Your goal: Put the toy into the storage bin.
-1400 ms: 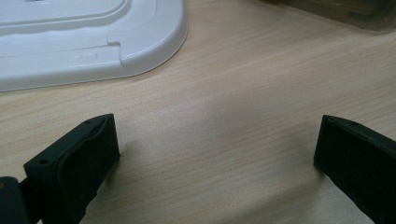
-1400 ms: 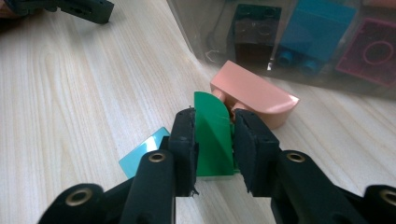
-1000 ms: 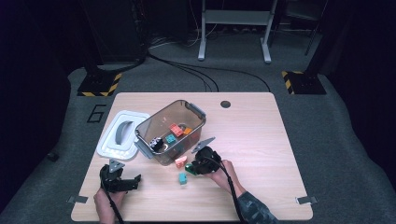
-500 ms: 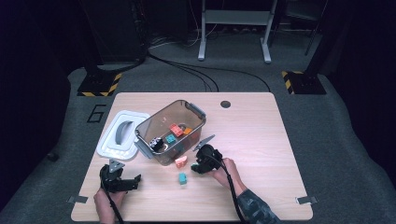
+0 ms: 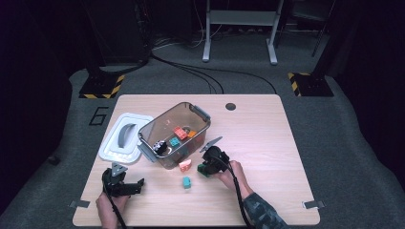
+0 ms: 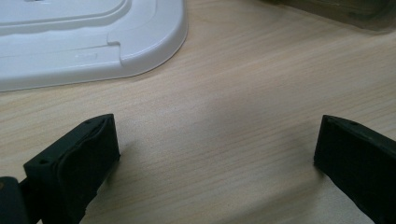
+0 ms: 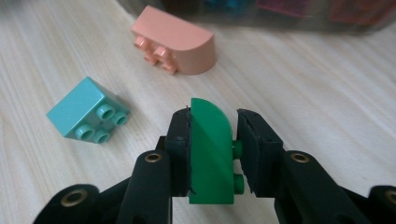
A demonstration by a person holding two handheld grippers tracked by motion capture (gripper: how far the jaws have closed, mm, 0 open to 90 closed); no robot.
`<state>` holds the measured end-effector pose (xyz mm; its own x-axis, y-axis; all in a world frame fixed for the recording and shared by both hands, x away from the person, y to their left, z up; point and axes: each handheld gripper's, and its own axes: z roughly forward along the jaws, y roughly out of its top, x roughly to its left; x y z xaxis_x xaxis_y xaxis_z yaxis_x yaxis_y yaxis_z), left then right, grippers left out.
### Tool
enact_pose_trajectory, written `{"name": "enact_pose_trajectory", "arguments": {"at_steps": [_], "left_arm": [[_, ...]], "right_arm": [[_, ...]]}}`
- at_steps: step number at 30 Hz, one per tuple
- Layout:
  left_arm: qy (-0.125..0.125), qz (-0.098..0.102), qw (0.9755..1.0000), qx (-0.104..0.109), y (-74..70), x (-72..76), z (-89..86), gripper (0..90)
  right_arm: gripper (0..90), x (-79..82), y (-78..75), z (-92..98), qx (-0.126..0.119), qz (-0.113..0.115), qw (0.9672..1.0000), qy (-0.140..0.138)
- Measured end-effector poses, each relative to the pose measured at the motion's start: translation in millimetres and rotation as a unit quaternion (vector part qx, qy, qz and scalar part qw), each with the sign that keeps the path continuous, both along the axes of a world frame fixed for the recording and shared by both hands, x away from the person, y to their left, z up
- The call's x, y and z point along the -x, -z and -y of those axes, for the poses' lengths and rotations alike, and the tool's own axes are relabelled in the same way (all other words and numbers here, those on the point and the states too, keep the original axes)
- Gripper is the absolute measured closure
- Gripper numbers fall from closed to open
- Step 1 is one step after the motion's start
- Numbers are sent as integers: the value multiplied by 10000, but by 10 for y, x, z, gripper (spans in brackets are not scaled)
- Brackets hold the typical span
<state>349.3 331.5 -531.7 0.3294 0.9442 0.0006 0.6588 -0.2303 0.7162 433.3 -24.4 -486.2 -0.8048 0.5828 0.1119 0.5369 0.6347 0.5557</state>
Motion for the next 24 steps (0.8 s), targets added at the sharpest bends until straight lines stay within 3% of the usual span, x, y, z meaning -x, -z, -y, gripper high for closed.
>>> {"name": "enact_pose_trajectory", "arguments": {"at_steps": [12,24], "left_arm": [[11,-42,10000,-18,-7,1,-2,0],[4,5,10000,-1,0,-1,-1,0]], "right_arm": [[669,-192,-138,306,-397,276,9976,489],[669,-507,-213,572,-615,443,9911,1092]]}}
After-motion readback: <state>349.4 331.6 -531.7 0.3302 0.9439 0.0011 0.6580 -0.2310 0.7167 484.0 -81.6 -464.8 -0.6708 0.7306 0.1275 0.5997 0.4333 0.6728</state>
